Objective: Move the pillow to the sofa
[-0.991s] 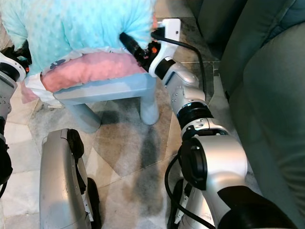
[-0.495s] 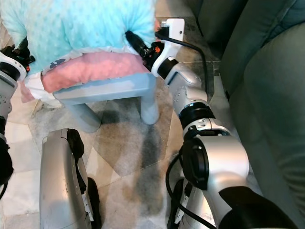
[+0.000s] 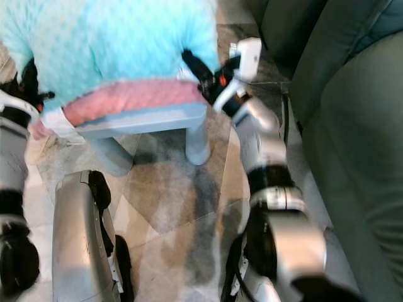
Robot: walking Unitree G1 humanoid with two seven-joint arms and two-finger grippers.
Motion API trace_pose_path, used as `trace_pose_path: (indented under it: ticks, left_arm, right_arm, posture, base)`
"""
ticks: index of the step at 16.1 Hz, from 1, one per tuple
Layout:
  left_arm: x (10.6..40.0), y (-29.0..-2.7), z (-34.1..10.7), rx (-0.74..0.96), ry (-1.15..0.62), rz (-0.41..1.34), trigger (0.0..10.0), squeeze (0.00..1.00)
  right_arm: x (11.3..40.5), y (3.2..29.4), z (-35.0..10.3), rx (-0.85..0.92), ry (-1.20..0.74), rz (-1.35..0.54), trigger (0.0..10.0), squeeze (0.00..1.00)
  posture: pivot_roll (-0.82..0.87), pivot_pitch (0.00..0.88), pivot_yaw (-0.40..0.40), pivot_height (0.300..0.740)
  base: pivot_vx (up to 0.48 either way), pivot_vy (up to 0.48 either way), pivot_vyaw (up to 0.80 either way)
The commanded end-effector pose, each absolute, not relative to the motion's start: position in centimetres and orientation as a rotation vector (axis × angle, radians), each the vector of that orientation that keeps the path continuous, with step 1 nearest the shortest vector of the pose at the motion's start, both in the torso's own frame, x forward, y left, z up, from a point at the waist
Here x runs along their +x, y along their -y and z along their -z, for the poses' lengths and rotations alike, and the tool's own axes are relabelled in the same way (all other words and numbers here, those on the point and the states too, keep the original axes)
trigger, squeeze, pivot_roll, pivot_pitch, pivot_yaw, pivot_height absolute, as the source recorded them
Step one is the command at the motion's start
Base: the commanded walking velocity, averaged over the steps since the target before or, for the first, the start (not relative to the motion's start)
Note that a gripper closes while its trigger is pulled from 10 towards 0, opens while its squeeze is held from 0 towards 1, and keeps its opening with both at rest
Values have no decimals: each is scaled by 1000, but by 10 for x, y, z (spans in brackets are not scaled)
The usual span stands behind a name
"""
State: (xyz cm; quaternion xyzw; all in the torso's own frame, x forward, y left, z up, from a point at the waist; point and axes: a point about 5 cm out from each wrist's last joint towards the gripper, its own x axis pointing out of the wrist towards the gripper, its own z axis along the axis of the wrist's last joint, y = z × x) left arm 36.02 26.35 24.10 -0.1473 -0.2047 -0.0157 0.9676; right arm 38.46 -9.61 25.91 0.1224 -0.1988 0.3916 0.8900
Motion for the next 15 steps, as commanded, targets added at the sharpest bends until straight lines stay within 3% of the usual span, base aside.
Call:
trace_pose_path:
  ticks: [1, 5, 6, 9, 11, 15]
  left_arm:
    - [353, -263, -241, -267, 468, 5, 0, 0]
    - [343, -258, -257, -189, 605, -64, 0, 0]
    - [340, -250, -263, -117, 659, -67, 0, 0]
    - [336, -233, -268, -119, 711, -78, 0, 0]
    - [332, -214, -254, -165, 662, -33, 0, 0]
    - [307, -174, -168, -222, 358, 7, 0, 0]
  right_arm:
    - [378, 95, -266, 247, 454, -805, 0, 0]
    - [366, 101, -270, 212, 516, -716, 0, 0]
    - [360, 102, -271, 174, 542, -683, 0, 0]
    - [349, 106, -267, 174, 550, -612, 0, 0]
    - [336, 113, -258, 163, 532, -553, 0, 0]
    - [302, 133, -208, 119, 382, -412, 0, 0]
  posture:
    - [4, 213, -6, 339]
    - [-34, 123, -10, 339]
    - [-41, 103, -12, 339]
    - [-50, 56, -17, 339]
    - [-58, 32, -16, 339]
    - [-99, 18, 1, 339]
  base:
    - [0, 0, 0]
    - [0, 0, 0]
    - [0, 0, 0]
    - [0, 0, 0]
    - [0, 0, 0]
    - [0, 0, 0]
